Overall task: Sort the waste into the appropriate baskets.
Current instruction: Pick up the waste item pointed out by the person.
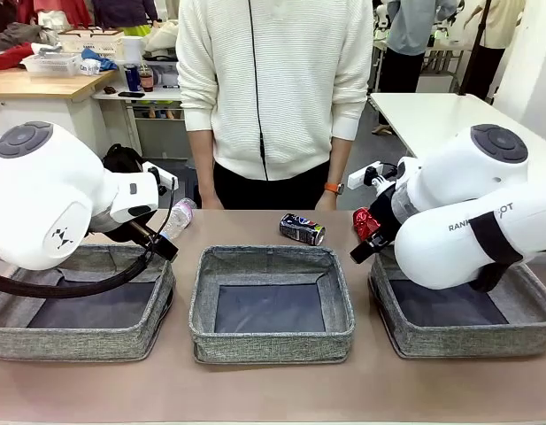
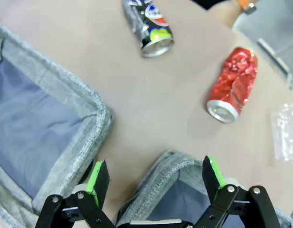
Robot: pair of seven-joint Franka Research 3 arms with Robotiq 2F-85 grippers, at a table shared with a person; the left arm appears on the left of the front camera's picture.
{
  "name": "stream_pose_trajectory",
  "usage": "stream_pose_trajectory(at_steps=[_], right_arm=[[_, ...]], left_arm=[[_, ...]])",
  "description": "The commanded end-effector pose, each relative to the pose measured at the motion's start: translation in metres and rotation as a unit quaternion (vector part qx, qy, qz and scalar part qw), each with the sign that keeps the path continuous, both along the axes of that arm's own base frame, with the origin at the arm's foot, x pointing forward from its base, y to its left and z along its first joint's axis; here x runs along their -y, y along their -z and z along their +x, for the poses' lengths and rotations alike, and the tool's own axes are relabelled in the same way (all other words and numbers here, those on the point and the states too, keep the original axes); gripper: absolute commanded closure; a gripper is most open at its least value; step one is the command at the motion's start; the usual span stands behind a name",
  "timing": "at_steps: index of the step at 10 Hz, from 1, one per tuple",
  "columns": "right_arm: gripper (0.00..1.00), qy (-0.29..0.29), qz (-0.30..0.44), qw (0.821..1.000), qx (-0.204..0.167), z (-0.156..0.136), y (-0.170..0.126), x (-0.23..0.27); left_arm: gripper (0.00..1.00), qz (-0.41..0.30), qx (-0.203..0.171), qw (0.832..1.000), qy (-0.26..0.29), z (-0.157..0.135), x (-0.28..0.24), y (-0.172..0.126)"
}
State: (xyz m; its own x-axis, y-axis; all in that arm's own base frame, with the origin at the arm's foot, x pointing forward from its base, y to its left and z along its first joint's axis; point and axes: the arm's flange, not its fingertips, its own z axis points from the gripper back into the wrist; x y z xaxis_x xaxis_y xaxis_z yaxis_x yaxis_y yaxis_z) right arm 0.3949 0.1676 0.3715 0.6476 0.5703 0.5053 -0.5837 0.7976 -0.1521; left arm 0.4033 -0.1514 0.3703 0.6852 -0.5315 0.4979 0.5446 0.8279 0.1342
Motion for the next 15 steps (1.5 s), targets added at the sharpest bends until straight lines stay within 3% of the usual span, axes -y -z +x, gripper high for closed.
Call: stream_pose_trajectory(at_steps=[1,3,4,5,7,8,9,10,11,12,13,14,15], right_arm=[[0.00,0.000,0.000,1.000,0.000,0.000,0.000,0.000],[0.00,0.000,0.000,1.000,0.000,0.000,0.000,0.000],[0.00,0.023,0.026,0.999,-0.039,-0.003,-0.012,0.005],[0.00,0.031,0.037,0.998,-0.040,-0.013,-0.041,0.009],[0.00,0.047,0.047,0.996,-0.052,-0.041,-0.104,0.017],[0.00,0.046,0.030,0.997,-0.051,-0.060,-0.130,0.018],[0.00,0.042,0.001,0.999,-0.029,-0.077,-0.145,0.018],[0.00,0.031,-0.011,0.999,0.009,-0.095,-0.158,0.020],[0.00,0.042,-0.002,0.997,0.071,-0.107,-0.170,0.023],[0.00,0.029,0.013,0.999,-0.017,-0.082,-0.151,0.021],[0.00,0.029,0.013,0.999,-0.017,-0.082,-0.151,0.021],[0.00,0.025,0.006,0.999,0.023,-0.102,-0.177,0.022],[0.00,-0.001,0.035,0.997,-0.073,-0.114,-0.164,0.037]], left_arm=[[0.00,0.000,0.000,1.000,0.000,0.000,0.000,0.000],[0.00,0.000,0.000,1.000,0.000,0.000,0.000,0.000],[0.00,0.000,0.000,1.000,0.000,0.000,0.000,0.000],[0.00,0.016,-0.059,0.997,-0.045,-0.003,0.002,-0.033],[0.00,0.004,-0.064,0.998,-0.020,-0.032,0.001,-0.103],[0.00,-0.020,-0.096,0.995,-0.002,-0.053,-0.003,-0.132],[0.00,-0.059,-0.087,0.994,0.010,-0.071,-0.006,-0.151],[0.00,-0.055,-0.049,0.997,-0.015,-0.085,-0.008,-0.162],[0.00,-0.069,-0.018,0.997,0.000,-0.095,-0.007,-0.164],[0.00,-0.043,-0.069,0.997,0.001,-0.079,0.004,-0.161],[0.00,-0.043,-0.069,0.997,0.001,-0.079,0.004,-0.161],[0.00,-0.057,-0.045,0.997,0.001,-0.096,-0.003,-0.182],[0.00,-0.171,-0.185,0.964,0.081,-0.100,-0.006,-0.166]])
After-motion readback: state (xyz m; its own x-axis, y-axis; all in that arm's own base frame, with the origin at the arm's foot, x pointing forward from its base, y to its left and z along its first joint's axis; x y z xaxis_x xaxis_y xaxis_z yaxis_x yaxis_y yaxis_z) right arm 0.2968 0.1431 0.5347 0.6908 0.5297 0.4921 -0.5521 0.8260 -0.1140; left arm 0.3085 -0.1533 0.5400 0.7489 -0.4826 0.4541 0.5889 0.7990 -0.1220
